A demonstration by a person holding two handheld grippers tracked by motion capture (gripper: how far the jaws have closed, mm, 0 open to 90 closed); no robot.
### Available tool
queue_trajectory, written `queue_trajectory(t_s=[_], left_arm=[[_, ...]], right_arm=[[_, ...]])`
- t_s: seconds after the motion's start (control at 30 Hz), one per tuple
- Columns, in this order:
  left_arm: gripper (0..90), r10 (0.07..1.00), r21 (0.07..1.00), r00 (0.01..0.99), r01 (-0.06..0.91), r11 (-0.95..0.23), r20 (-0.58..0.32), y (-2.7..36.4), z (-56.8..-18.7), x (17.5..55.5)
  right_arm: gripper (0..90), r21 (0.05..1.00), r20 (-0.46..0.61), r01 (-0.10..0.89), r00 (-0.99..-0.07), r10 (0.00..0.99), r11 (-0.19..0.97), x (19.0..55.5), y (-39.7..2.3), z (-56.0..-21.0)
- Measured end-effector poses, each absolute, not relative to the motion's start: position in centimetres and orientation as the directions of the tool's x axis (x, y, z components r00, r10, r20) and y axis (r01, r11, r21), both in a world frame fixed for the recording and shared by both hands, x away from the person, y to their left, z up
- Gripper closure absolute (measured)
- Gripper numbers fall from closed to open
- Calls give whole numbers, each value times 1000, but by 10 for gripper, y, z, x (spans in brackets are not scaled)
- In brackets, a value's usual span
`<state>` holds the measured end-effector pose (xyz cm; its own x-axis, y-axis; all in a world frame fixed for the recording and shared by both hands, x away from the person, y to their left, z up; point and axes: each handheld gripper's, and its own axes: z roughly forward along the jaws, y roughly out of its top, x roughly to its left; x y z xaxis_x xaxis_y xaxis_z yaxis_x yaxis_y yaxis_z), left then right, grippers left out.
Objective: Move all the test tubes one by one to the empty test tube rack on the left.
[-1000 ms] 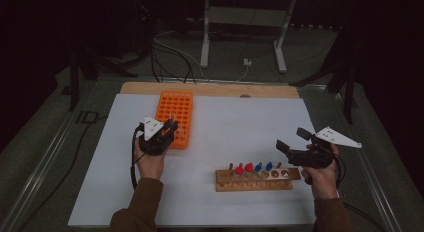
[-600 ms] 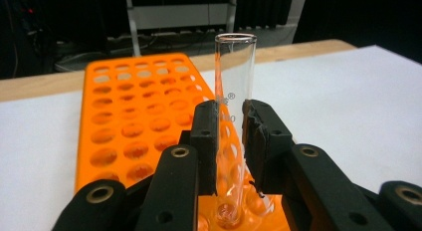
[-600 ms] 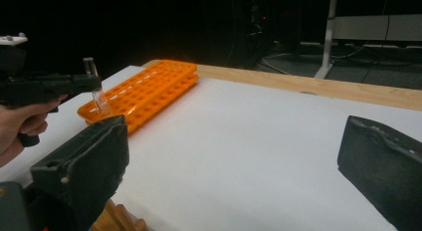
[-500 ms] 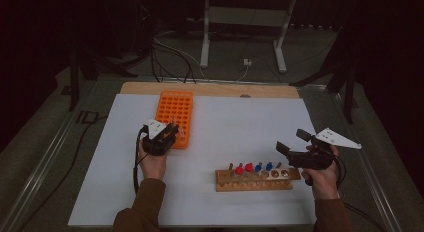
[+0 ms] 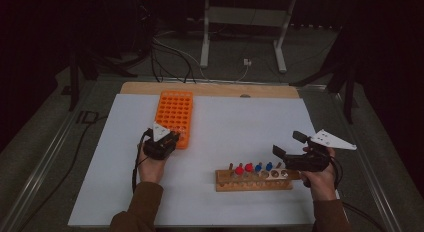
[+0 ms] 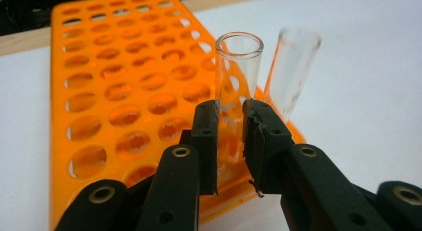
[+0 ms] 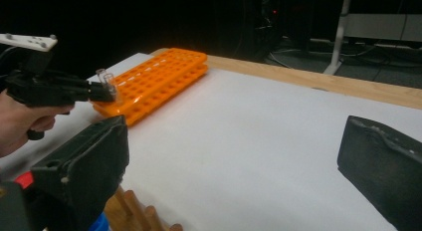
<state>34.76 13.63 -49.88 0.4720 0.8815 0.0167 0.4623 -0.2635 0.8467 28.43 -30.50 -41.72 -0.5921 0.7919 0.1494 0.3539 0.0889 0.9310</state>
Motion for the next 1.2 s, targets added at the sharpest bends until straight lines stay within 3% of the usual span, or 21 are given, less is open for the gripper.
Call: queue_trajectory(t_s=[0.17,0.27,0.73,0.97,1.2], left_arm=[[750,881,845,473,478,-239,-19,139,-498,348],[625,882,842,463,506,-187,-83,146,-498,348],[292,848,876,492,477,-74,-196,164,-479,322],[165,848,892,494,448,-58,-193,166,-470,310],[31,847,902,492,430,-33,-203,166,-466,303]], right_arm=[[2,929,145,355,-604,784,102,284,-303,-417],[2,926,143,360,-612,777,113,284,-302,-417],[3,888,134,395,-712,689,235,269,-294,-431],[171,880,113,388,-733,671,276,257,-292,-443],[539,866,54,358,-762,646,349,250,-285,-456]])
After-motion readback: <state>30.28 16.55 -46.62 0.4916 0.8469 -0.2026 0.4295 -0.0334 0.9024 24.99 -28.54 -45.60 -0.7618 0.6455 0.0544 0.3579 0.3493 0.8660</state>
